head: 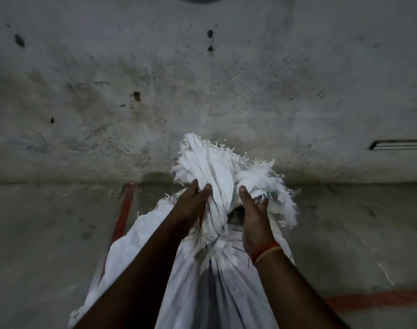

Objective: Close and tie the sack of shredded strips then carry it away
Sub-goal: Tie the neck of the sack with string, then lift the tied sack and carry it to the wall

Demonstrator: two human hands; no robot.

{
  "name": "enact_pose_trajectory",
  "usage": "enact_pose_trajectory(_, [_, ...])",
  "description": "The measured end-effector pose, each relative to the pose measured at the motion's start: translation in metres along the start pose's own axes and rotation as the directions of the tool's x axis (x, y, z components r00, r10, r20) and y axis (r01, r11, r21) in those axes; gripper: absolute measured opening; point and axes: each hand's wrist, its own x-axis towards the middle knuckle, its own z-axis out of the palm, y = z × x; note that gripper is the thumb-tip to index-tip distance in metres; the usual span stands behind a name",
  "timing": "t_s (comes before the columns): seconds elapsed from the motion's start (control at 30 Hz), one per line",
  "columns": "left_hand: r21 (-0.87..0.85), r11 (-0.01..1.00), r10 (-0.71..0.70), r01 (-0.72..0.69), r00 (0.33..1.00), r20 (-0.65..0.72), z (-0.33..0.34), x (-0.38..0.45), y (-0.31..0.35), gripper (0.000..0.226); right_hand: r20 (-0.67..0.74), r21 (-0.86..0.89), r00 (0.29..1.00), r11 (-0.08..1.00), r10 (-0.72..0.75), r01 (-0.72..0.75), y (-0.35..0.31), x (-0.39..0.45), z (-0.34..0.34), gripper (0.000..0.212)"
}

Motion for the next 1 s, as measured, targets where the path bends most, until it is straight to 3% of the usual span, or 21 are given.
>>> enact_pose_trajectory(0.1, [0.09, 0.977, 0.176, -0.194, 0.969, 0.173, 0.003, 0.004, 0.035, 0.073, 0.181, -0.011, 0.981, 0.998, 0.067, -0.066, -0.023, 0.014, 0.026, 0.068])
enact_pose_trajectory(0.2, [0.185, 0.908, 0.336, -0.375, 0.918, 0.209, 0.009, 0.001, 0.071, 0.074, 0.23, -0.112, 0.97, 0.988, -0.075, 0.103, -0.054, 0.014, 0.054, 0.024])
enact_pose_trajectory(0.37, [0.334, 0.74, 0.561, -0.584, 0.809, 0.172, 0.003, -0.02, 0.117, 0.084, 0.316, -0.147, 0.927, 0.955, -0.203, 0.259, -0.099, 0.001, 0.082, 0.041])
enact_pose_trajectory(0.43, [0.442, 0.667, 0.592, -0.6, 0.787, 0.176, -0.003, -0.028, 0.12, 0.083, 0.313, -0.164, 0.927, 0.95, -0.207, 0.267, -0.114, -0.007, 0.087, 0.059])
enact_pose_trajectory(0.53, [0.575, 0.519, 0.676, -0.632, 0.716, 0.177, -0.014, -0.053, 0.138, 0.085, 0.369, -0.183, 0.899, 0.93, -0.235, 0.318, -0.145, -0.036, 0.093, 0.031])
enact_pose_trajectory(0.6, [0.582, 0.514, 0.663, -0.631, 0.722, 0.197, -0.017, -0.071, 0.151, 0.102, 0.32, -0.181, 0.92, 0.938, -0.228, 0.296, -0.156, -0.05, 0.095, 0.017])
enact_pose_trajectory(0.63, [0.574, 0.539, 0.64, -0.617, 0.743, 0.198, -0.019, -0.08, 0.155, 0.109, 0.288, -0.203, 0.928, 0.933, -0.234, 0.298, -0.158, -0.056, 0.095, 0.02])
enact_pose_trajectory(0.73, [0.606, 0.56, 0.556, -0.566, 0.798, 0.231, -0.022, -0.106, 0.16, 0.122, 0.246, -0.241, 0.945, 0.931, -0.214, 0.273, -0.161, -0.076, 0.095, 0.061])
enact_pose_trajectory(0.8, [0.652, 0.536, 0.511, -0.536, 0.821, 0.255, -0.024, -0.12, 0.163, 0.125, 0.252, -0.254, 0.939, 0.92, -0.236, 0.299, -0.165, -0.089, 0.09, 0.043])
enact_pose_trajectory(0.87, [0.672, 0.517, 0.506, -0.53, 0.823, 0.26, -0.023, -0.132, 0.166, 0.117, 0.262, -0.275, 0.932, 0.906, -0.25, 0.321, -0.17, -0.096, 0.086, 0.033])
enact_pose_trajectory(0.97, [0.71, 0.493, 0.519, -0.503, 0.825, 0.224, -0.016, -0.143, 0.172, 0.073, 0.272, -0.304, 0.921, 0.883, -0.279, 0.357, -0.174, -0.102, 0.082, 0.038])
enact_pose_trajectory(1.0, [0.721, 0.486, 0.528, -0.494, 0.823, 0.209, -0.013, -0.144, 0.173, 0.068, 0.277, -0.321, 0.917, 0.872, -0.286, 0.369, -0.176, -0.101, 0.08, 0.035])
